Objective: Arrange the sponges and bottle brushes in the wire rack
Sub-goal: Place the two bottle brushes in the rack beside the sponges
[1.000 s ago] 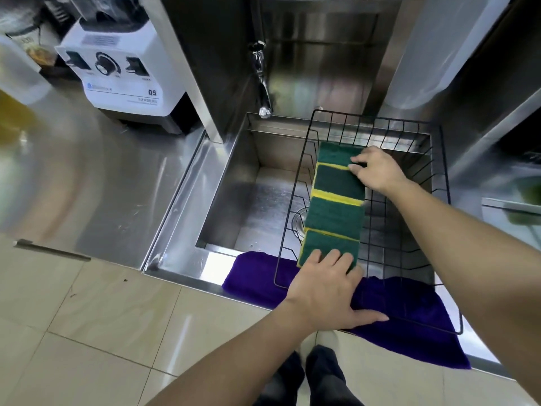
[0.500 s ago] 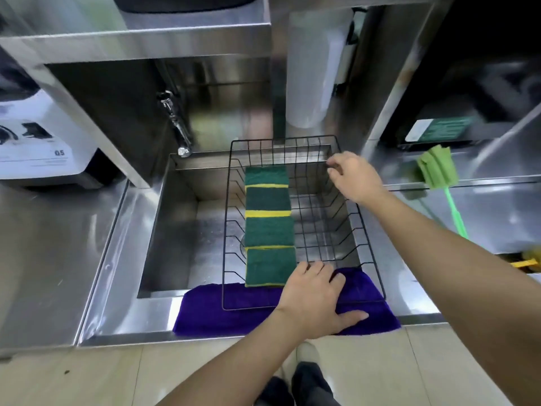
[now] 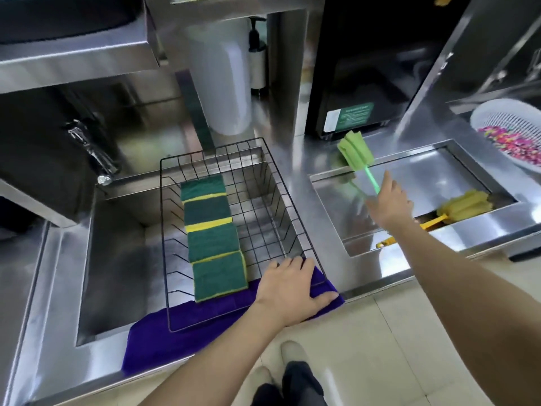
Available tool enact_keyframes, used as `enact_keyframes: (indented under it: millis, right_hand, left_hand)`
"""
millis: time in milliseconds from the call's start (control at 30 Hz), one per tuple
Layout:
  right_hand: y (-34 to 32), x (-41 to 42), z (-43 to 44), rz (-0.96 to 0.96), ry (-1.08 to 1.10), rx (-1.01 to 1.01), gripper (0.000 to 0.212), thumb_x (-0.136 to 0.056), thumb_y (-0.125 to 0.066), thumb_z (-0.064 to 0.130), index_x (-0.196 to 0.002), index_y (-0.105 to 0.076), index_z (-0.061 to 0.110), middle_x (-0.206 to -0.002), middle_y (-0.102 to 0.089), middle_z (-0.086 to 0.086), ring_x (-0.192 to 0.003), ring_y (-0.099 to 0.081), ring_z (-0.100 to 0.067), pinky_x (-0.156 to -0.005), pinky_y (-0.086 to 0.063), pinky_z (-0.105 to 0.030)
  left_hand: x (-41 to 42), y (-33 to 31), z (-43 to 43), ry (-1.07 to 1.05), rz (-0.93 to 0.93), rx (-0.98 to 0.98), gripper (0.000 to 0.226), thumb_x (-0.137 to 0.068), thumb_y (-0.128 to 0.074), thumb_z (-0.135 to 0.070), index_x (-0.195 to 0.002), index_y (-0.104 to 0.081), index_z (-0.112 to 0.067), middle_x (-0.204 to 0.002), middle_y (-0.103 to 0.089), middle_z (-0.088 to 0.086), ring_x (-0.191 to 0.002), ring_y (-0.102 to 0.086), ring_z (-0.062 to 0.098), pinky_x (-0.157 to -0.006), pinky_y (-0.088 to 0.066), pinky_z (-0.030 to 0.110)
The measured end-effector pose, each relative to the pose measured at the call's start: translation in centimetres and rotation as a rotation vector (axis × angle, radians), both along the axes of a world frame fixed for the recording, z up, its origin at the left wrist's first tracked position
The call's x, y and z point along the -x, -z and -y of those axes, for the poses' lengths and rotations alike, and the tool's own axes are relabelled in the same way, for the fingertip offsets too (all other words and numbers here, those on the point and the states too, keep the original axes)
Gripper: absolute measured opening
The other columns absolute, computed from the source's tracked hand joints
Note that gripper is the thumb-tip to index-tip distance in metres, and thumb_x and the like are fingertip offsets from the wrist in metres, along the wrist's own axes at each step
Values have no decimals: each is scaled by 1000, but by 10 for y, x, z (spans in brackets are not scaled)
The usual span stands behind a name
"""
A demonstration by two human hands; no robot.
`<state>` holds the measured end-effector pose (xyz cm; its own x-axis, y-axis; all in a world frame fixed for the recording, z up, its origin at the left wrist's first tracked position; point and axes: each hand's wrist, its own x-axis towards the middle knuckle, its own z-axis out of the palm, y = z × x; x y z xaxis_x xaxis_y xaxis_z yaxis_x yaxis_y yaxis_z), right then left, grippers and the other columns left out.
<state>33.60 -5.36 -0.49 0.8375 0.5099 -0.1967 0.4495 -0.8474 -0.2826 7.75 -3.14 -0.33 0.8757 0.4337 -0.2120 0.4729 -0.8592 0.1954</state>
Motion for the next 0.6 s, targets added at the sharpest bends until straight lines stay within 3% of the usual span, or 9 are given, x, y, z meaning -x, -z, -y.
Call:
enact_keyframes:
  millis: [200,300,433,533,600]
  right_hand:
    - [18,5,5,-43,-12,50,35,-93,-46,11,-124,-41,-3,-129,-50,-26,-120,-49,-44,-100,-37,-47]
    - [14,9,-2,-171,41,-26,36,-94,-46,16,-121,-45,-7,-127,-52,-29,-118,-51,-45,-98,-41,-44]
    - [-8,16,-16,-140,-7,-161,32,-95,-45,14,-109,-51,-13,-110,-58,-35,-108,-55,-45,-84,-44,-44]
    - [-23,20,-30,-163,-64,-383,13,-94,-45,11,-95,-46,-1,-85,-49,-23,-80,-53,-35,-64,-37,-36]
    - [-32,28,-40,-263,-108,-517,9,-95,-45,12,-95,-40,5,-79,-51,-17,-56,-56,-27,-52,-43,-33]
  left_hand:
    - [4,-3,1,-20,-17,5,66,-83,-35,-72,-118,-45,-17,-119,-57,4,-107,-51,24,-92,-38,40]
    - [8,-2,-1,-32,-12,7,65,-83,-34,-72,-119,-46,-19,-121,-56,3,-109,-51,23,-92,-38,40]
    - [14,0,-3,-53,0,-10,66,-83,-33,-72,-121,-47,-20,-121,-58,3,-109,-52,23,-91,-36,39]
    - [17,2,-5,-69,2,-45,77,-76,-18,-77,-121,-46,-21,-119,-58,1,-109,-52,22,-89,-36,38]
    - [19,4,-6,-82,15,-60,83,-72,-12,-78,-121,-47,-21,-119,-58,1,-109,-52,22,-89,-36,38]
